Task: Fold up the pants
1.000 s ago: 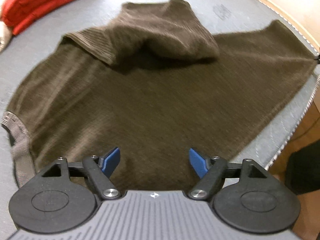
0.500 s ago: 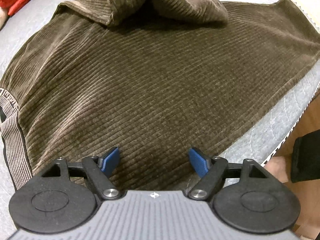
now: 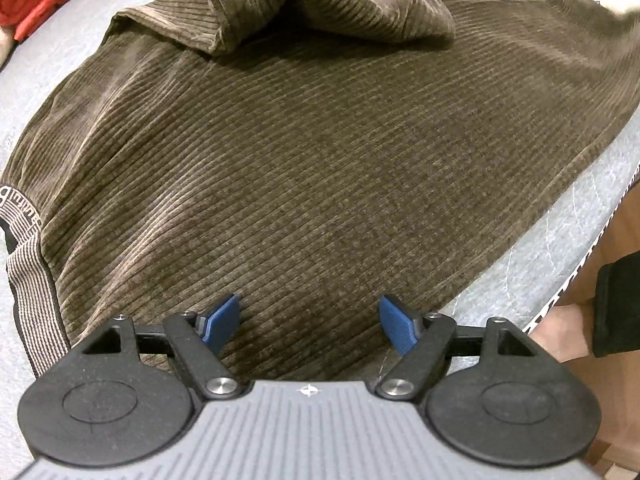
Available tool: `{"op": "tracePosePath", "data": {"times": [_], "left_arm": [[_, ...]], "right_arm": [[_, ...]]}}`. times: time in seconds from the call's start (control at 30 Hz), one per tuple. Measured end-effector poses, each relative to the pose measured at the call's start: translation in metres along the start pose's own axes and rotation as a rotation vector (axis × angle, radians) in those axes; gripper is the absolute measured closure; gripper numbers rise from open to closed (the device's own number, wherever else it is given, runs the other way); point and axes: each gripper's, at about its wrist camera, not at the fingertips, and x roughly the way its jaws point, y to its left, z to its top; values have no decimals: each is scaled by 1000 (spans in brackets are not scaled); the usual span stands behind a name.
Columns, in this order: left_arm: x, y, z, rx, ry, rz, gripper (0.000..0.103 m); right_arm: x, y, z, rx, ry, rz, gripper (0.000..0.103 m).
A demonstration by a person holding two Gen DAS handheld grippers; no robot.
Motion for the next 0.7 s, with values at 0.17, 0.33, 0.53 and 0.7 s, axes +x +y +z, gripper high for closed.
{"op": "tracePosePath", "data": {"times": [0.17,0.33,0.53,0.7], "left_arm": [[-2,0,0,-4,-6,-8,21],[-6,0,0,-4,-17,-13,21],[-9,0,-2,-2,-25,-14,21],[-9,1,-1,-8,-25,-14,21]], "right_arm": [[-30,26,1,-139,-108,103,92],[-2,-36,-3,65,77,-586,90],[-13,-7,4,-85,-98,-667,86],[-26,28,2,-256,-235,-508,80]]}}
